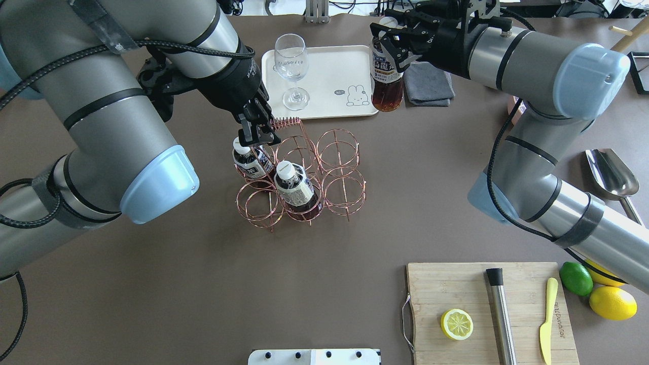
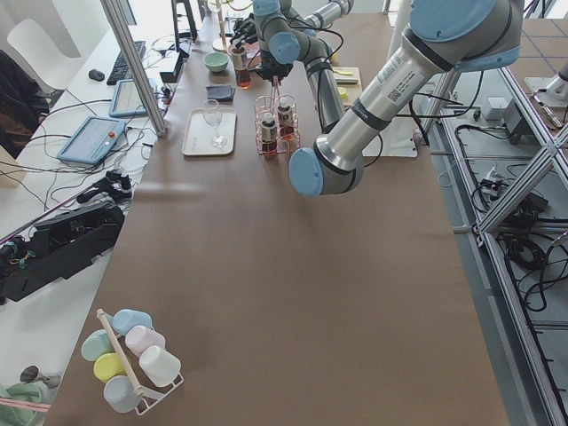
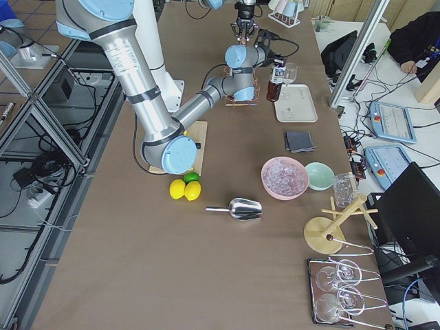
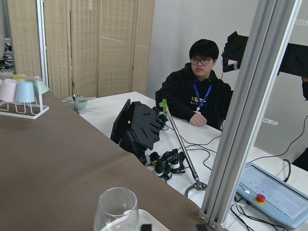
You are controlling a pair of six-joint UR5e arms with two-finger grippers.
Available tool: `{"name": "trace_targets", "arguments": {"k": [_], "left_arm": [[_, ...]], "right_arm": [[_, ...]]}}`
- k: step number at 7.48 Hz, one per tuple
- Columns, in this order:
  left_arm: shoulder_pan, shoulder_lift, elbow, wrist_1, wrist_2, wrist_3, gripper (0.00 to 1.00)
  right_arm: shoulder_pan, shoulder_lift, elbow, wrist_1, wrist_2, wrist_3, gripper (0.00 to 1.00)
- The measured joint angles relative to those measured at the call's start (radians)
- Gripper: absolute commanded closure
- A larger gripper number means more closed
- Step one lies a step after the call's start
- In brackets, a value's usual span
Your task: Take tea from basket to plate
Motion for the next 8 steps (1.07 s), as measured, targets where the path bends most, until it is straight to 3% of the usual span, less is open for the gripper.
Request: {"name": "trace_targets", "arguments": {"k": [2,4,8], "left_arm": [[-0.034,0.026,-0.02,0.004,-0.005,0.021,1.0],[-0.195,0.082,-0.061,0.03,-0.099,0.099,1.0],[-0.394,0.186,-0.084,0.232,-0.149,0.468,1.0]], "right_arm": [[0.041,0.039,-0.127,0.035,-0.026,0.003,1.0],[0.064,0.139,-0.333,0.138,-0.074,0.051,1.0],[0.068,0.262,-0.546,0.264,-0.19,0.244,1.0]]}}
